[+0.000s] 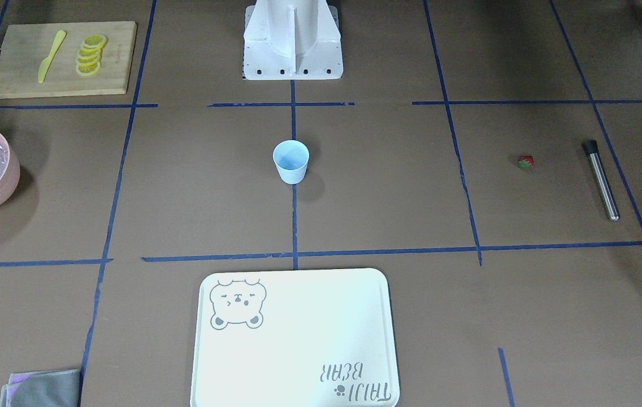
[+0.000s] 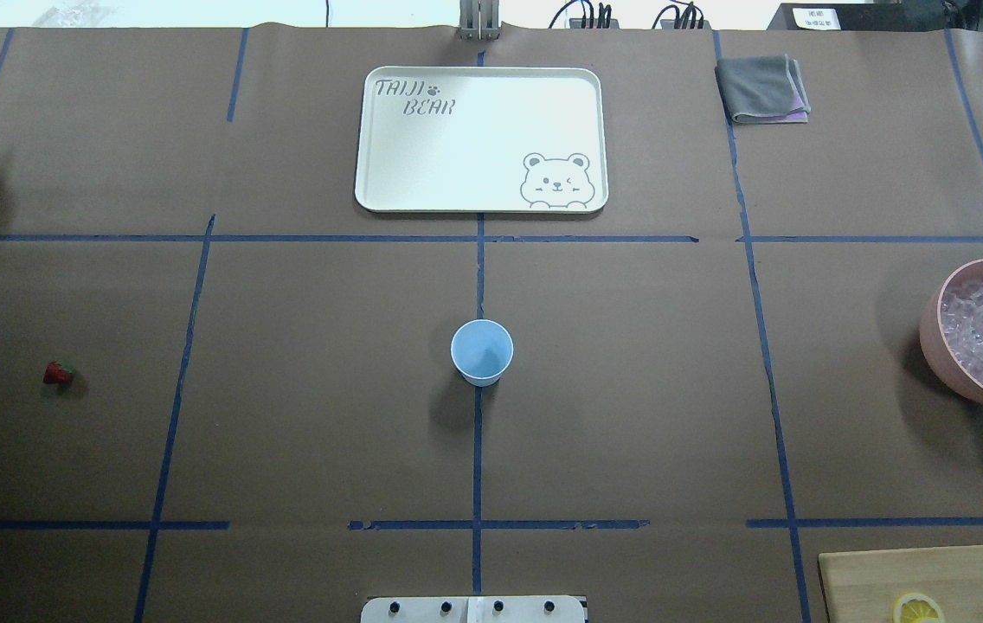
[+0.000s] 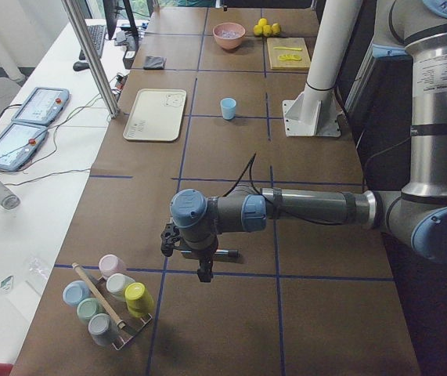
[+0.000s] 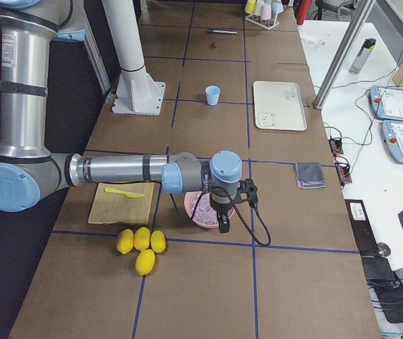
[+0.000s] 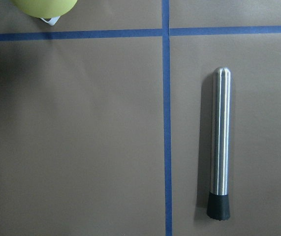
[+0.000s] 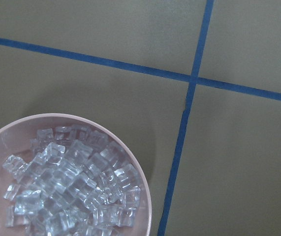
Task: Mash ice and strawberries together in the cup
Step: 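Lower the right gripper into the pink bowl and grasp an ice cube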
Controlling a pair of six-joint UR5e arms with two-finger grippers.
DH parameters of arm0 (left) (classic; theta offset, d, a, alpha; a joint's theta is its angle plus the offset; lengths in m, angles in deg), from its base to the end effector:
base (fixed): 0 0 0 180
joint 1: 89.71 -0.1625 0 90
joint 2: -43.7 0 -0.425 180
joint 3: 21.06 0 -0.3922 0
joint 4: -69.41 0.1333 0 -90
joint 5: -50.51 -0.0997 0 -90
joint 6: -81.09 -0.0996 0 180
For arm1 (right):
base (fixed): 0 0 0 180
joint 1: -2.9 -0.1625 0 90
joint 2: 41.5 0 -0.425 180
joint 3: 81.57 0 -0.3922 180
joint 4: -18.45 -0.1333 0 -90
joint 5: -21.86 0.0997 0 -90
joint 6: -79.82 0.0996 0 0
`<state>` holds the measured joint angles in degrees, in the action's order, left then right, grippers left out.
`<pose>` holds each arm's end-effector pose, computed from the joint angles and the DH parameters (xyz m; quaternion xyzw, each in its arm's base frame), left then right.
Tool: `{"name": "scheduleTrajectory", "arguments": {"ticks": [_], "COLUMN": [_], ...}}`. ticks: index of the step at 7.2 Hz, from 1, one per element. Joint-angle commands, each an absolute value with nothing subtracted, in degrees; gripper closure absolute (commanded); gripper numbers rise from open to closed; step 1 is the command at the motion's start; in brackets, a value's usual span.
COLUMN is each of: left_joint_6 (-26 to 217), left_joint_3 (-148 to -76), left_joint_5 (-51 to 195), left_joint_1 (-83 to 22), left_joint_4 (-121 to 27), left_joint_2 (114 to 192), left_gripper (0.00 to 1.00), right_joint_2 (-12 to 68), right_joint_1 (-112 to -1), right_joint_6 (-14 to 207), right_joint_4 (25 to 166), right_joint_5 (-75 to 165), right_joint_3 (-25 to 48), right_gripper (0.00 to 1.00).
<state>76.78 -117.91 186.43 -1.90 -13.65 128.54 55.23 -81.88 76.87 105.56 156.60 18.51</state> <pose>-0.0446 -0.4488 0.6523 -0.0350 0.3904 0.0343 0.9193 0.0221 -0.4524 0.6211 0.0428 -0.3809 -0.0864 0.9196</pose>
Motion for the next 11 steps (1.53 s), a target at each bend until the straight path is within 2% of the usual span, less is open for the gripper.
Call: {"name": "scheduleTrajectory", "arguments": {"ticks": [1, 4, 8, 11], "left_joint_6": [76.4, 76.4, 76.4, 76.4], "left_joint_3": [-118.1, -117.7, -117.5, -117.4], "left_joint_5": [186.3, 186.6, 186.9, 186.9], "left_joint_1": [-1.9, -2.3, -2.4, -2.4], "left_joint_4": [-13.8, -14.0, -13.6, -13.5], "left_joint_2": [128.5, 128.5, 128.5, 127.8], "left_gripper": [0.0, 0.0, 0.0, 0.0], "right_joint_2": [55.3, 54.7, 56.8, 57.3], "right_joint_1": [-81.8, -79.4, -69.6, -64.9], "right_joint_6": [76.9, 77.1, 101.3, 104.2], "right_joint_4": [105.6, 101.4, 89.2, 87.9], "right_joint_5": [156.6, 156.4, 150.6, 147.8], "right_joint_3": [19.4, 20.1, 19.8, 19.6], "right_gripper": [0.0, 0.0, 0.0, 0.02]}}
